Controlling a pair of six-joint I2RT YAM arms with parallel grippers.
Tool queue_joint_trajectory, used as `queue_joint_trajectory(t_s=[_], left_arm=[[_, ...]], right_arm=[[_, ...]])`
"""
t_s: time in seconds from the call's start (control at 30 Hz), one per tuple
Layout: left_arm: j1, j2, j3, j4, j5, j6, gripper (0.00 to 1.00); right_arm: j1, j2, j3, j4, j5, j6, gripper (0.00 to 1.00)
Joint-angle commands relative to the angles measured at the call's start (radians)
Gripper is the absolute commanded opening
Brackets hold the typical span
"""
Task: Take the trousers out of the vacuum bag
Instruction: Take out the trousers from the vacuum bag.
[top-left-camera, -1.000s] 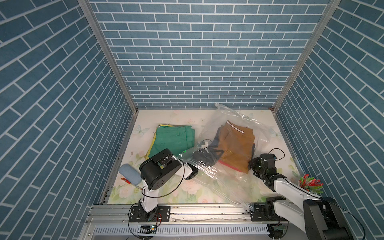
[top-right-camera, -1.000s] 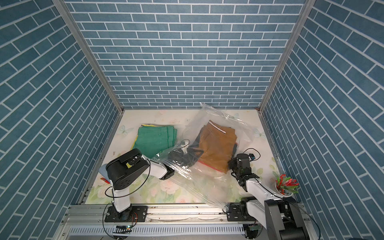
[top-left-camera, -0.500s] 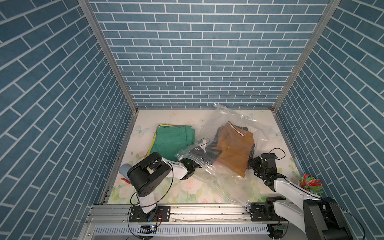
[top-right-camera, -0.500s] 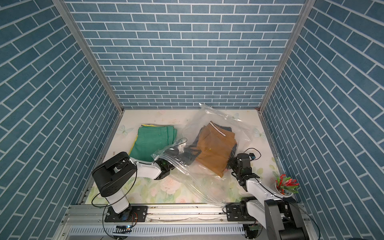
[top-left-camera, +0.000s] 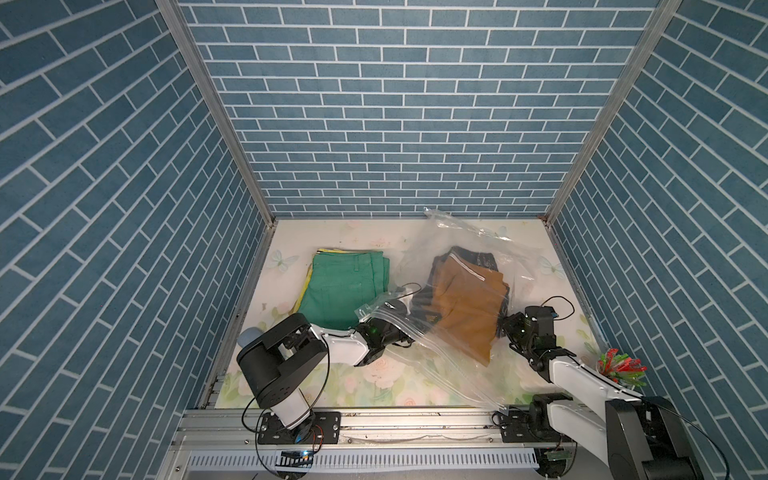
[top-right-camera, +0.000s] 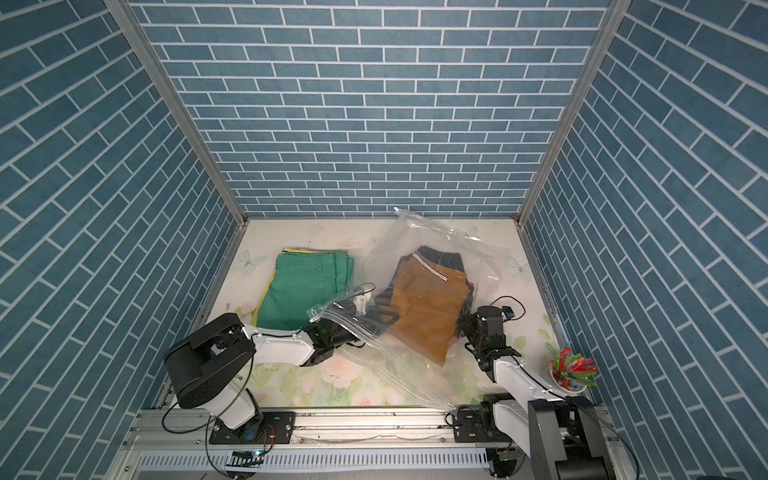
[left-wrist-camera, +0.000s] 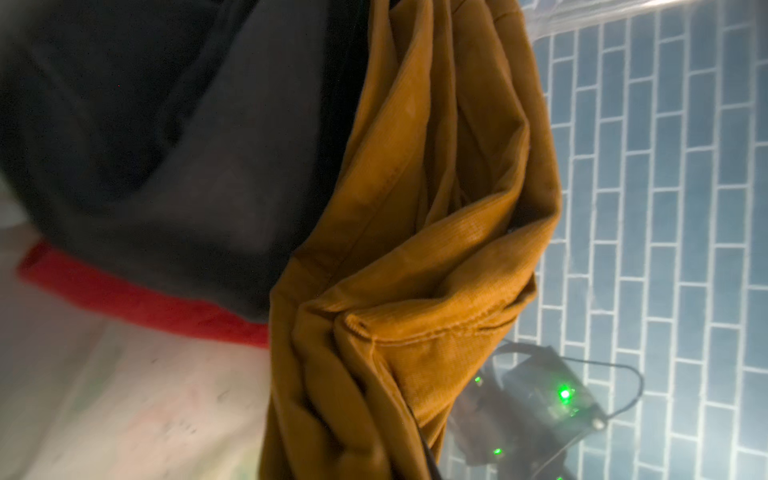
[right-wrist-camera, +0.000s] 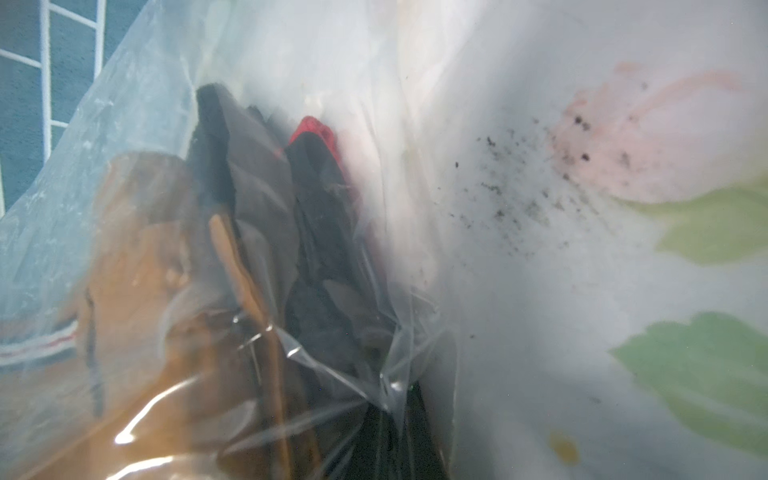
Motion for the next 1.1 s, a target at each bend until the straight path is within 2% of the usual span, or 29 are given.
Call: queue_joint_trajectory(t_s=[0.0,0.17,0.3,0.47,0.67,0.83,1.07], left_arm=[[-0.058,-0.073,-0.012,-0.075,0.001,0.095,0.0],[-0.147,-0.07,0.0,-0.047,-0.178,0.121,0.0],[-0.205,0.009,0.054,-0.033,-0.236,0.137,0.0],[-0.212,0.145,0.043,0.168,-0.217,0.04,0.0],[-0.218,0.244,0.096,0.268,-0.253,-0.018,0.0],[-0.206,0.315,0.201,0.237,-0.263,-0.016,0.0],[-0.099,0.405,0.338,0.212,-0.195,0.007,0.0]], right_arm=[[-0.032,-0.008,0.037,0.022,0.12,0.011,0.0],[-0.033,-0.005,0.034,0.036,0.116,0.024,0.0],[-0.033,-0.009,0.041,0.035,0.11,0.025,0.0],[-0.032,-0.027,0.04,0.028,0.103,0.025,0.0],[-0.031,-0.056,0.026,0.026,0.098,0.04,0.0],[-0.024,-0.089,0.001,0.036,0.09,0.07,0.0],[0.011,-0.136,-0.004,0.008,0.094,0.077,0.0]])
